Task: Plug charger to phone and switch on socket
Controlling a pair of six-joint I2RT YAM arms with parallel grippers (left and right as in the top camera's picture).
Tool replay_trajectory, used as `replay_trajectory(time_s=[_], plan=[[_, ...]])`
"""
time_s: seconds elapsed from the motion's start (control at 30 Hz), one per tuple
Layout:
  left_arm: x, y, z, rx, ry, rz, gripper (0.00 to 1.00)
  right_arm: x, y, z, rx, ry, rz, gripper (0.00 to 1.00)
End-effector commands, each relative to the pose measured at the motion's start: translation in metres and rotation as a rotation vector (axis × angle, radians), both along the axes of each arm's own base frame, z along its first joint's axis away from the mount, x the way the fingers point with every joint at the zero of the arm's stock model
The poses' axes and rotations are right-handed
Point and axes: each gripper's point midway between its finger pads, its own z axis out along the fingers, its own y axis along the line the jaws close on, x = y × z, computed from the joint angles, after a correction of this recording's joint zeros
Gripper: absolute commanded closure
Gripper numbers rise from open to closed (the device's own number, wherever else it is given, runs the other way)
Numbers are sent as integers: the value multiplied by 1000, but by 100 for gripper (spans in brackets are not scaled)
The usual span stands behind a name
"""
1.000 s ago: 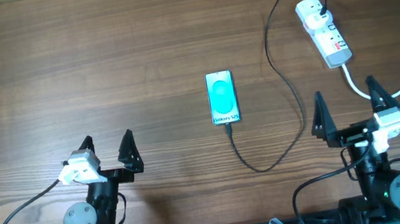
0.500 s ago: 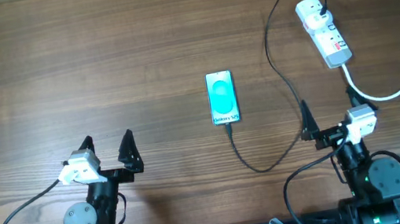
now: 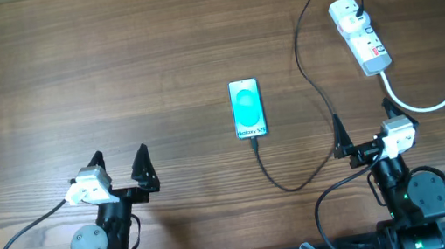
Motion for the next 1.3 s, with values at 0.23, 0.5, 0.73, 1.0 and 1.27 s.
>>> replay_trajectory(time_s=[0.23,0.5,0.73,1.0,1.27], plan=[[0,2,-1,40,-6,9,0,-1,0,3,-16,-18,0,1],[-1,-12,-2,276,-43,-59,0,-1,0,3,-16,-17,0,0],[-2,-16,-1,272,-46,-75,0,-1,0,3,-16,-18,0,0],[-2,-16,-1,273,-48,-75,0,-1,0,3,-16,-18,0,2],[-2,-16,-1,272,-47,-75,0,-1,0,3,-16,-18,0,0]])
